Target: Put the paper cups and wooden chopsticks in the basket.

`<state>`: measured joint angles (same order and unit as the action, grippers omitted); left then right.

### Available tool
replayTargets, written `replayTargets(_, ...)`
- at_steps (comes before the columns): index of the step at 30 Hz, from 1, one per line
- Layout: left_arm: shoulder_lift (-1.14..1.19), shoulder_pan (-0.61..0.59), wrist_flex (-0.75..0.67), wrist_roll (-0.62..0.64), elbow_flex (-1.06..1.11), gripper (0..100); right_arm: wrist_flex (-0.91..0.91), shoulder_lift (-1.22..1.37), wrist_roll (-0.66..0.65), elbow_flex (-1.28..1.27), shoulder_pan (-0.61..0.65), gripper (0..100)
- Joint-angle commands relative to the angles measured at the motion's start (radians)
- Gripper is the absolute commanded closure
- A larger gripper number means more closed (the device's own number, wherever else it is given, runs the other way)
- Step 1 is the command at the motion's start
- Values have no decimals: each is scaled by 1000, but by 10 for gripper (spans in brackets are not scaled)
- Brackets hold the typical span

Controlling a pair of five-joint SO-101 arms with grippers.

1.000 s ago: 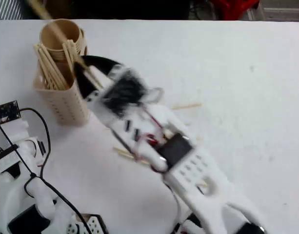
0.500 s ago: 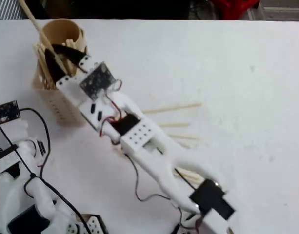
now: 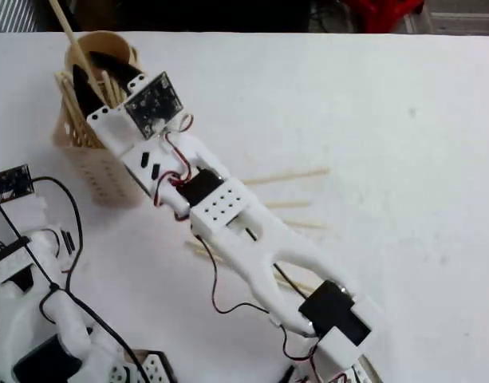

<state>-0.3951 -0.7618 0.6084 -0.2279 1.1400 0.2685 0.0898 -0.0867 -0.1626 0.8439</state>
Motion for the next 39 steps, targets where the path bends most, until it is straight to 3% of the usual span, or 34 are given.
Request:
replayTargets(1, -16, 12, -20, 6, -2, 865, -8, -18, 9, 63, -7, 845)
replayTargets(8, -16, 12, -20, 6, -2, 865, -96, -119, 6, 57, -27, 940)
replayTargets(10, -16, 12, -20, 6, -2, 865, -251, -180, 6, 55, -30, 950)
replayTargets(15, -16, 12, -20, 6, -2, 865, -891, -394, 3, -9, -65, 962)
replayTargets(19, -16, 12, -20, 6, -2, 865, -1213, -610, -6, -68, -108, 925)
replayTargets(23, -16, 12, -20, 6, -2, 865, -1480, -740, -163, -75, -130, 912)
replayTargets(27, -16, 12, -20, 6, -2, 865, -1684, -696, -344, -109, -124, 910)
replayTargets(31, -16, 12, -20, 6, -2, 865, -1670, -585, -468, -285, -131, 909)
replayTargets(39, -16, 12, -20, 6, -2, 865, -1267, -426, -615, -609, -180, 793)
